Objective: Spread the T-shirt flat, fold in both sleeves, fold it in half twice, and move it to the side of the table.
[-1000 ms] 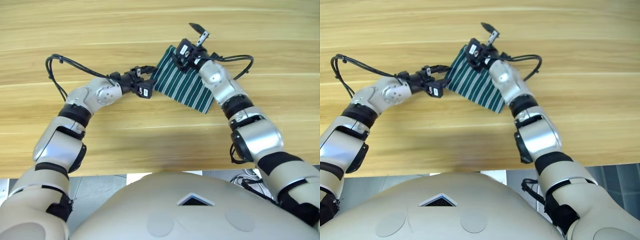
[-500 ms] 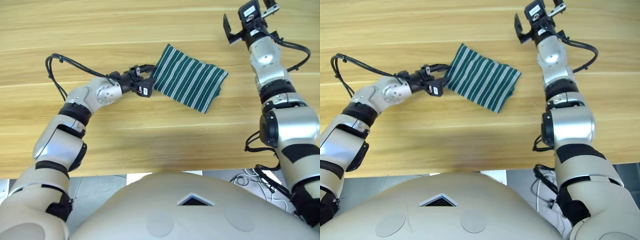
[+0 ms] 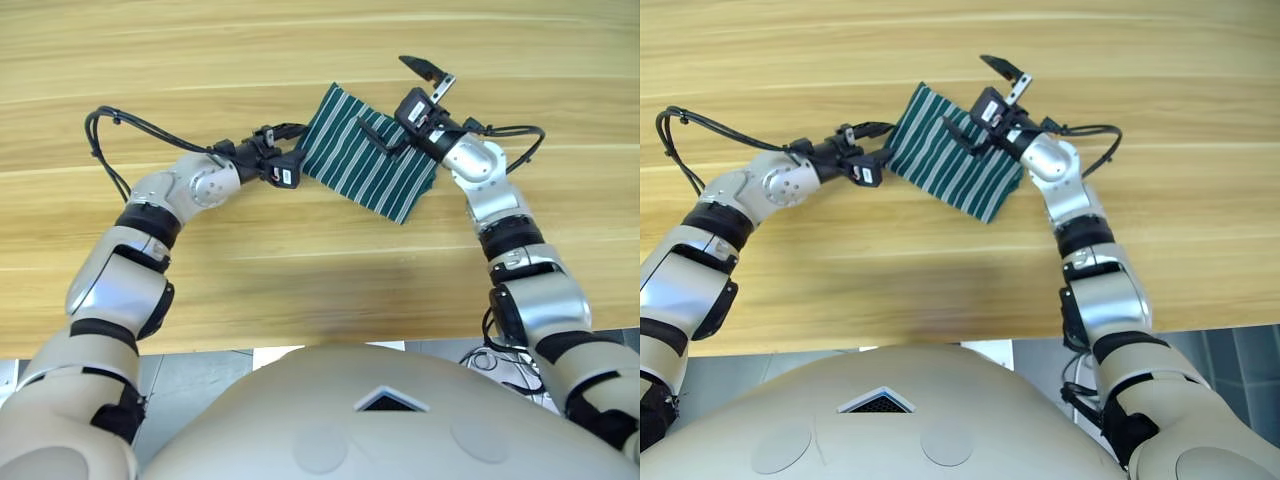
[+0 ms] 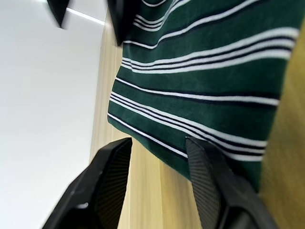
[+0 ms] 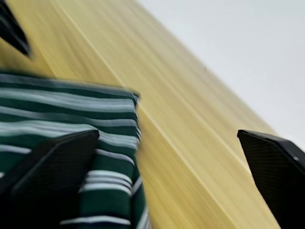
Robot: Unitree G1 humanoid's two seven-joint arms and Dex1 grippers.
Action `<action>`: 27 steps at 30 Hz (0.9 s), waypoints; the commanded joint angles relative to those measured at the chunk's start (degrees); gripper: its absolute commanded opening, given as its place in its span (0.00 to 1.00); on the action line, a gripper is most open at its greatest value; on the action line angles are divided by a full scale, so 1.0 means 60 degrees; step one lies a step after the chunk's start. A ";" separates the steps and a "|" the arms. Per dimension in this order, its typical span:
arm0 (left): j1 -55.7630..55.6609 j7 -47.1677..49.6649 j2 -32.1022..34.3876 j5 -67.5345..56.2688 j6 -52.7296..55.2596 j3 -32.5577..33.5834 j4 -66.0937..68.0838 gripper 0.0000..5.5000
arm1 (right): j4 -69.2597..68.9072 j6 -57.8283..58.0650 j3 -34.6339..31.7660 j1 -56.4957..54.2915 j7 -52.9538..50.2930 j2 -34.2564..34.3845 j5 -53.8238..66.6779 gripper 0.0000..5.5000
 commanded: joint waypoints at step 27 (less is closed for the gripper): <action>-0.0146 -0.2155 -0.0977 -0.8447 -0.0577 0.4584 -0.1969 0.38 | -0.0829 -0.0177 0.1591 0.0461 -0.1836 0.0727 -0.2200 0.98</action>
